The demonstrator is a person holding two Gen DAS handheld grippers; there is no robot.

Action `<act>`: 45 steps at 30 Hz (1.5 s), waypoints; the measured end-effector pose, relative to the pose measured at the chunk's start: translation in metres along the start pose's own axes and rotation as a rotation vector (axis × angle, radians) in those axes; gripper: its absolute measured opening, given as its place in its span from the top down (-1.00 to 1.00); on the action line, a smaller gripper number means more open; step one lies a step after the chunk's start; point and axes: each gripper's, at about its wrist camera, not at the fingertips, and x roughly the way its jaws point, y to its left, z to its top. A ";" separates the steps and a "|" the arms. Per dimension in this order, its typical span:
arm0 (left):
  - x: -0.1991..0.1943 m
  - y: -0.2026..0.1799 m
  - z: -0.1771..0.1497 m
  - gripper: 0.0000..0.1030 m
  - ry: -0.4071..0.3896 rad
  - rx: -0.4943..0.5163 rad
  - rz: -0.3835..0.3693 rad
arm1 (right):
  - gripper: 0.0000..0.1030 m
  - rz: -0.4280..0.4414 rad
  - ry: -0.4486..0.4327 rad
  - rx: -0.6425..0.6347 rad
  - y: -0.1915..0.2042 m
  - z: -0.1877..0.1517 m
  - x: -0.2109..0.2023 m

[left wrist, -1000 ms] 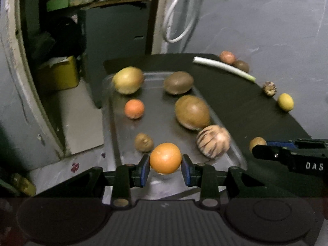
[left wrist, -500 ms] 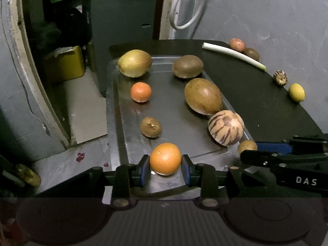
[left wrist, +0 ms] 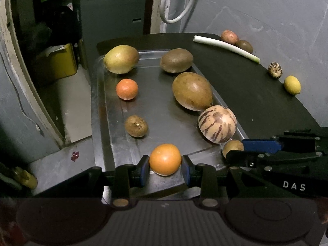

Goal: Organize fruits
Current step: 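Carry the tangerine with the left tool while the right tool carries the brown fruit to the tray, then open both tools to release the tangerine and brown fruit into the tray, then withdraw both tools from the tray toward the lemon and small pepino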

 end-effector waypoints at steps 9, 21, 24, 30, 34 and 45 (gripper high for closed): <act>-0.010 0.004 0.007 -0.22 -0.008 -0.005 -0.020 | 0.08 -0.009 -0.045 -0.023 -0.007 -0.003 -0.020; -0.030 -0.018 0.058 -0.97 -0.095 0.026 -0.084 | -0.64 -0.209 -0.157 0.178 -0.069 -0.023 -0.076; -0.020 -0.039 0.079 -0.99 -0.097 0.093 -0.118 | -0.81 -0.294 -0.188 0.244 -0.091 -0.031 -0.091; 0.013 -0.096 0.120 -0.99 -0.082 0.283 -0.190 | -0.98 -0.492 -0.242 0.374 -0.139 -0.046 -0.120; 0.044 -0.138 0.146 -0.99 -0.091 0.395 -0.240 | -0.98 -0.619 -0.244 0.458 -0.171 -0.051 -0.128; 0.148 -0.224 0.203 -0.99 -0.011 0.624 -0.365 | -0.98 -0.628 -0.190 0.357 -0.223 -0.046 -0.111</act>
